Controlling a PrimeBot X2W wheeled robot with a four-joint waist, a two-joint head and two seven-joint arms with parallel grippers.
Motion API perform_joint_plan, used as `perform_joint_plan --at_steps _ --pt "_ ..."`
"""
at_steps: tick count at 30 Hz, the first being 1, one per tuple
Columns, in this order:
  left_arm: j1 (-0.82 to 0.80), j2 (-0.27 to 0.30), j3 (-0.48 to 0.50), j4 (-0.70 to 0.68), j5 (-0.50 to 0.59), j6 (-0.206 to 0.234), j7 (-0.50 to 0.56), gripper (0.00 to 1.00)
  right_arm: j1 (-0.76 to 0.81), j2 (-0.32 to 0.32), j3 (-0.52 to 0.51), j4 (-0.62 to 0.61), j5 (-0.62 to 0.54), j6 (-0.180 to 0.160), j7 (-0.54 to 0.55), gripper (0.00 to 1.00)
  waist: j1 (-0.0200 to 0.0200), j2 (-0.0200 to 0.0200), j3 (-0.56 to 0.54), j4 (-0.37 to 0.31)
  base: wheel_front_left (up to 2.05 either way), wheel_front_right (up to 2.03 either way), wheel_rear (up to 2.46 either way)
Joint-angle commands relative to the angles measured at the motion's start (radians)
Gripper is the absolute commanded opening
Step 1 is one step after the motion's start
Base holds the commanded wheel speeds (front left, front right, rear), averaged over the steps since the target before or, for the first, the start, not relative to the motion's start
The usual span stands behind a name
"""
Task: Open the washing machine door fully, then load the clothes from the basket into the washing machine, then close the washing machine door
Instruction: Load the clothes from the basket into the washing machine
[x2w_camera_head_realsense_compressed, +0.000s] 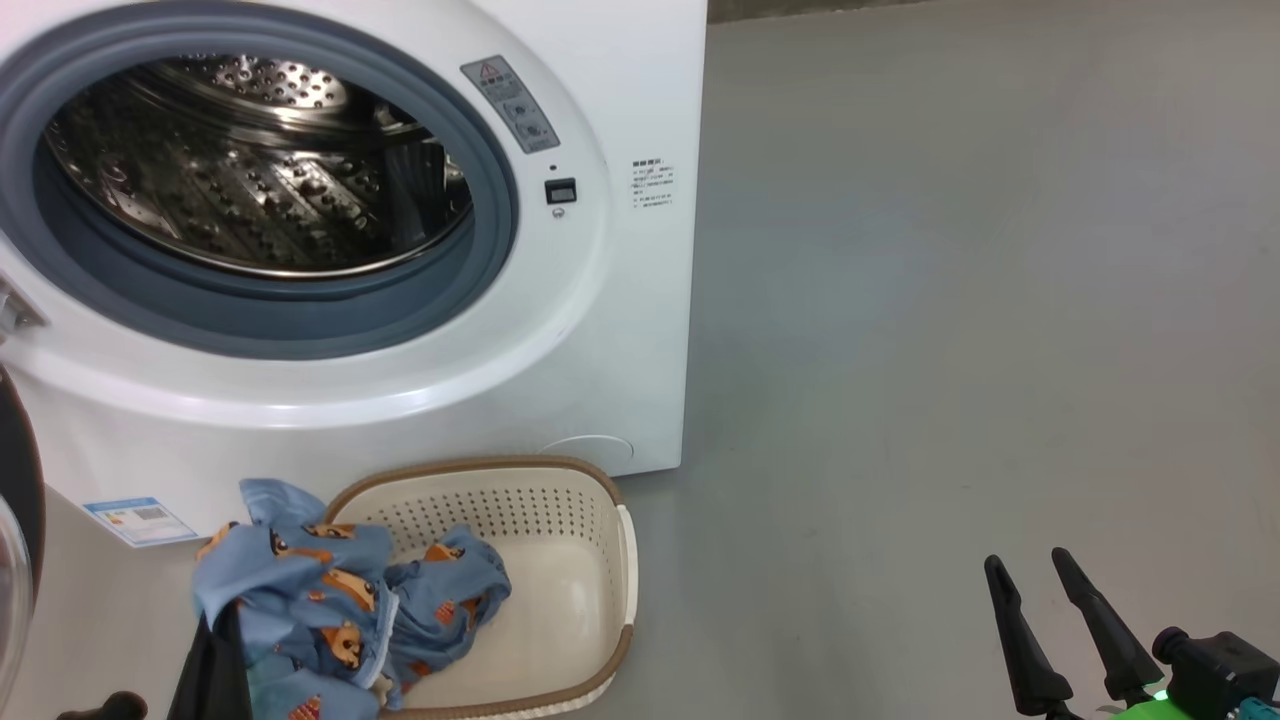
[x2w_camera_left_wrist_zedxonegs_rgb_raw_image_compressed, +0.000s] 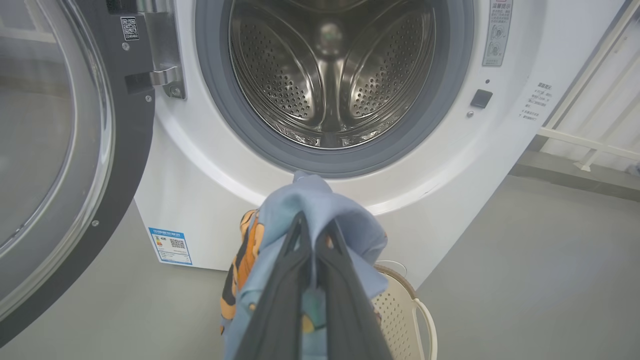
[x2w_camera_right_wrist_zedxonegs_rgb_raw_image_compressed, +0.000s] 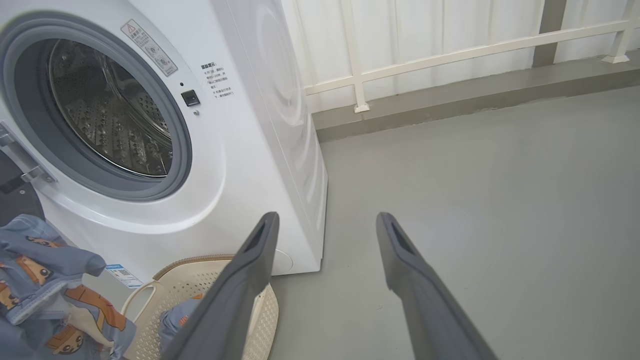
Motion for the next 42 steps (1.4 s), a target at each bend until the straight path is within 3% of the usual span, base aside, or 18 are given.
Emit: perform_joint_plan --at_steps 1,14,24,42 --pt "-0.045 0.009 0.029 -0.027 -0.01 -0.002 -0.007 0.0 -0.009 -0.016 0.013 -0.029 0.002 0.003 -0.005 1.0 0.0001 0.0 0.009 -0.001 0.0 0.0 0.0" --pt "-0.32 0.014 0.064 0.003 -0.042 -0.002 -0.007 0.0 -0.071 0.013 0.021 -0.04 -0.008 0.003 -0.005 1.0 0.0001 0.0 0.118 -0.027 0.0 0.0 0.0" --pt "-0.629 0.093 0.087 0.093 -0.017 -0.002 -0.007 0.0 -0.138 0.037 0.037 -0.046 -0.015 0.003 -0.005 1.0 0.0001 0.0 0.217 -0.069 0.0 0.0 0.0" --pt "-1.03 0.233 0.075 0.559 0.03 -0.002 -0.007 0.0 -0.235 0.089 0.069 -0.058 -0.021 0.003 -0.005 1.0 0.0001 0.0 0.386 -0.157 0.0 0.0 0.0"
